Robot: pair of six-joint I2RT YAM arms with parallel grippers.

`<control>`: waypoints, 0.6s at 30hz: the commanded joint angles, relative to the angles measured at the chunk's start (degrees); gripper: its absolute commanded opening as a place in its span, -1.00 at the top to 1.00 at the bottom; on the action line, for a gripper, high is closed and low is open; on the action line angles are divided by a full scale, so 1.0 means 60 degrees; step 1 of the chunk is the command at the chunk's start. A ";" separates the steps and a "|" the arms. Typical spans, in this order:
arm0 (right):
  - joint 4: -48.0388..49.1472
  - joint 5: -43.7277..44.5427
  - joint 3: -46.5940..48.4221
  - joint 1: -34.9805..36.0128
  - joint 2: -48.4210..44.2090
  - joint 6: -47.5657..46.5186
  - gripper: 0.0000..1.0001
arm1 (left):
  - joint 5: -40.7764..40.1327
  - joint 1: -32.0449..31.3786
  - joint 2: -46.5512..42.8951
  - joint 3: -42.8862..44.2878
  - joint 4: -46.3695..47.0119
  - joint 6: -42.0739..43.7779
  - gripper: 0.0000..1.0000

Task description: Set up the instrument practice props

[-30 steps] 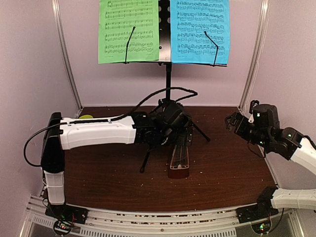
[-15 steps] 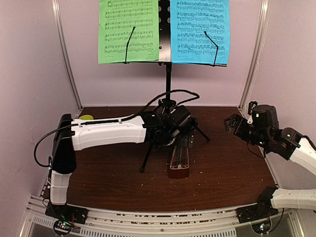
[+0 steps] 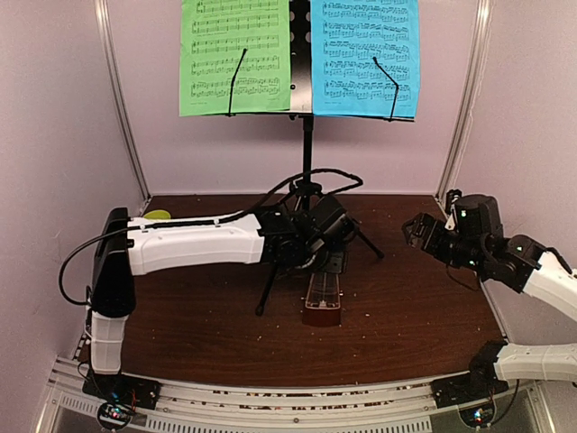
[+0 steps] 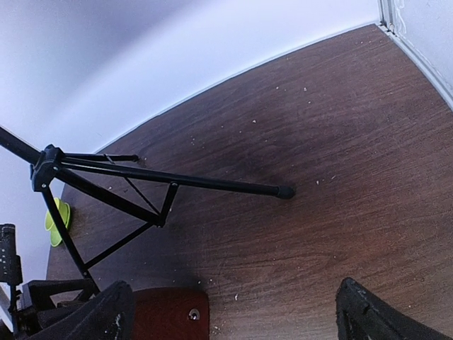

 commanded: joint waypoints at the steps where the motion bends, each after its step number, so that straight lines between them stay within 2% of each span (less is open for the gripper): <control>1: 0.0554 -0.0510 -0.0298 -0.0061 -0.0177 -0.0225 -1.00 | 0.0033 0.0181 -0.0767 -0.0987 0.0338 0.0736 -0.16; 5: 0.0971 -0.0958 -0.0586 -0.0062 -0.0273 -0.0270 -1.00 | 0.0180 0.0181 -0.1185 -0.1485 0.0771 0.1367 0.00; 11: 0.1411 -0.1440 -0.0979 -0.0060 -0.0222 -0.0220 -1.00 | 0.0492 0.0181 -0.1503 -0.1956 0.1198 0.2138 0.00; 13: 0.1519 -0.1545 -0.1117 -0.0064 -0.0214 -0.0218 -1.00 | 0.0541 0.0181 -0.1470 -0.1989 0.1235 0.2197 -0.21; 15: 0.1591 -0.1637 -0.1243 -0.0064 -0.0229 -0.0220 -1.00 | 0.0595 0.0181 -0.1398 -0.1966 0.1230 0.2247 -0.57; 16: 0.1627 -0.1678 -0.1308 -0.0064 -0.0243 -0.0212 -1.00 | 0.0643 0.0181 -0.1363 -0.1962 0.1226 0.2249 -0.67; 18: 0.1726 -0.1720 -0.1437 -0.0062 -0.0282 -0.0198 -1.00 | 0.0737 0.0181 -0.1303 -0.1977 0.1188 0.2213 -0.74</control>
